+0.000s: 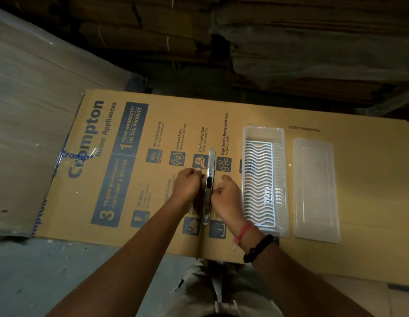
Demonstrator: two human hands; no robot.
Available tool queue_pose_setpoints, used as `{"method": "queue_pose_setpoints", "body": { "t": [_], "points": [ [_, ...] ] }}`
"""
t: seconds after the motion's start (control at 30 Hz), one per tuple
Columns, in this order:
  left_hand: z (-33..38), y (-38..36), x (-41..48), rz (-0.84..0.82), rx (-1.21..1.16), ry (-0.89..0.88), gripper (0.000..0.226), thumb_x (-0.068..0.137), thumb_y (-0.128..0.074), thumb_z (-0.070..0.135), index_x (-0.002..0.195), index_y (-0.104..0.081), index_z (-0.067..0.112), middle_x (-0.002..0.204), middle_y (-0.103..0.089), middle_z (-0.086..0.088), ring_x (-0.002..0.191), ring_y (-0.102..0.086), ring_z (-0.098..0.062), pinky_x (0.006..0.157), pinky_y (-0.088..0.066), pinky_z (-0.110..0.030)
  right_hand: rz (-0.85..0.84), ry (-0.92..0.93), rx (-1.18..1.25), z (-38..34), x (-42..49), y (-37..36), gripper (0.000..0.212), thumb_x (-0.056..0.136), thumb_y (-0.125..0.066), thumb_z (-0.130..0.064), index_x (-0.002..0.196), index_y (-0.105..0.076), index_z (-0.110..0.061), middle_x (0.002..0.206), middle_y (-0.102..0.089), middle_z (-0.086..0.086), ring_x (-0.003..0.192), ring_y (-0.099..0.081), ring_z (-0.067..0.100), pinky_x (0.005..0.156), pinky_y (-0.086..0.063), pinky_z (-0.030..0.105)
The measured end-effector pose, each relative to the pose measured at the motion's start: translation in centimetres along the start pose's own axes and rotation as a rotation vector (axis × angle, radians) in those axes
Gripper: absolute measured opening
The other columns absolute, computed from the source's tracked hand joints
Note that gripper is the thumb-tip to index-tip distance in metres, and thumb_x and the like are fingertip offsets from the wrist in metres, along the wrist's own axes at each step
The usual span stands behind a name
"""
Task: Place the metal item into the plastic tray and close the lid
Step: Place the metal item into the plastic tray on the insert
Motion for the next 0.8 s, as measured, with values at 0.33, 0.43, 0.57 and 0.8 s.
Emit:
{"method": "queue_pose_setpoints", "body": {
  "t": [0.33, 0.43, 0.57, 0.8],
  "points": [
    [0.2, -1.4, 0.4, 0.020, -0.004, 0.022, 0.023, 0.096, -0.052, 0.016, 0.101, -0.068, 0.000, 0.104, -0.071, -0.023, 0.092, -0.067, -0.034, 0.084, -0.054, -0.043, 0.076, -0.118, 0.132, 1.1, 1.6, -1.0, 0.028, 0.089, -0.053, -0.004, 0.114, -0.064, -0.002, 0.106, -0.071, 0.015, 0.096, -0.066, 0.027, 0.076, -0.047, 0.025],
    [-0.1, -1.4, 0.7, 0.037, 0.019, 0.021, 0.021, 0.096, -0.053, 0.013, 0.099, -0.069, -0.001, 0.102, -0.071, -0.024, 0.090, -0.066, -0.034, 0.084, -0.055, -0.045, 0.075, -0.164, 0.238, 1.6, 1.8, -1.3, 0.030, 0.091, -0.057, -0.008, 0.121, -0.060, -0.004, 0.111, -0.069, 0.016, 0.096, -0.065, 0.025, 0.083, -0.052, 0.030],
    [-0.6, -1.3, 1.1, 0.050, 0.023, 0.016, 0.020, 0.095, -0.056, 0.010, 0.096, -0.072, -0.003, 0.100, -0.072, -0.026, 0.093, -0.068, -0.036, 0.088, -0.056, -0.049, 0.090, -0.206, 0.304, 2.1, 1.8, -1.7, 0.024, 0.091, -0.061, -0.011, 0.113, -0.064, -0.005, 0.103, -0.070, 0.016, 0.093, -0.066, 0.028, 0.084, -0.056, 0.039],
    [-1.1, -1.3, 1.5, 0.072, -0.090, 0.014, 0.015, 0.093, -0.061, 0.007, 0.087, -0.073, 0.000, 0.085, -0.072, -0.019, 0.085, -0.068, -0.033, 0.084, -0.058, -0.045, 0.096, -0.214, 0.394, 2.4, 1.9, -1.9, 0.016, 0.090, -0.064, -0.014, 0.102, -0.069, -0.005, 0.087, -0.067, 0.005, 0.079, -0.063, 0.015, 0.066, -0.047, 0.021]
  ]
}}
Point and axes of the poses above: each hand's wrist, its own x-axis towards the middle knuckle, its own y-axis out of the back of the hand, z = x × y, the point moved 8 cm from there along x, towards the middle knuckle
